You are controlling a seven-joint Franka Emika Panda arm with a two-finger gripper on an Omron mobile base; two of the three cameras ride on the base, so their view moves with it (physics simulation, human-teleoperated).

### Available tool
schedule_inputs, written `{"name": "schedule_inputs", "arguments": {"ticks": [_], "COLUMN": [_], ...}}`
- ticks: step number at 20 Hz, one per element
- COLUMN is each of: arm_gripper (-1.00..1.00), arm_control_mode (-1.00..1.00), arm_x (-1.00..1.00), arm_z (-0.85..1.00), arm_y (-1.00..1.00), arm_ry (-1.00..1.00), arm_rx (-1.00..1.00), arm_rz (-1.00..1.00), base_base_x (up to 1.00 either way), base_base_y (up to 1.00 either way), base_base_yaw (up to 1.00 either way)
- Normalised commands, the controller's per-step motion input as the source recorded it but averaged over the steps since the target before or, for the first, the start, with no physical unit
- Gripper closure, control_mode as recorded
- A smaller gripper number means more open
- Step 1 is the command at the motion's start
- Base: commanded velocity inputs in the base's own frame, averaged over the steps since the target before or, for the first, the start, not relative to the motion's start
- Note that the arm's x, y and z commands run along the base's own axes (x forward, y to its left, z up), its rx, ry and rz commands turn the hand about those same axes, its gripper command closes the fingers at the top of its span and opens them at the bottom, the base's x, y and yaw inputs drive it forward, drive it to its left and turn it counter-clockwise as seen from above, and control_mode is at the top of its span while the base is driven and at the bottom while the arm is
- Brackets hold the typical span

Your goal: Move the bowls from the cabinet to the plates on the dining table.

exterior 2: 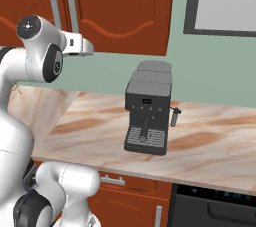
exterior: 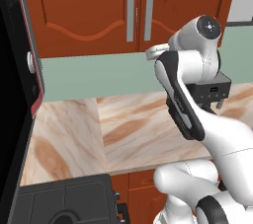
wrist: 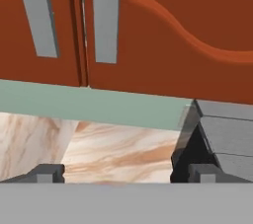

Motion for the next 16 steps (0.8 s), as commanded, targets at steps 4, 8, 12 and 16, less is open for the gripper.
{"name": "schedule_inputs", "arguments": {"ticks": [4,8,12,16], "arm_gripper": [-1.00,-1.00,-1.00,-1.00], "arm_control_mode": [-1.00,-1.00,-1.00,-1.00], "arm_x": [0.46,0.26,0.25,0.26], "arm_z": [0.13,0.18,0.24,0.20], "arm_y": [0.06,0.01,0.06,0.09], "arm_ry": [-0.04,-0.05,-0.06,-0.06], "arm_rx": [0.00,0.00,0.01,0.02], "arm_rz": [-0.05,-0.01,-0.01,-0.01], "base_base_x": [0.00,0.00,0.00,0.00], "base_base_y": [0.00,0.00,0.00,0.00], "base_base_yaw": [0.00,0.00,0.00,0.00]}}
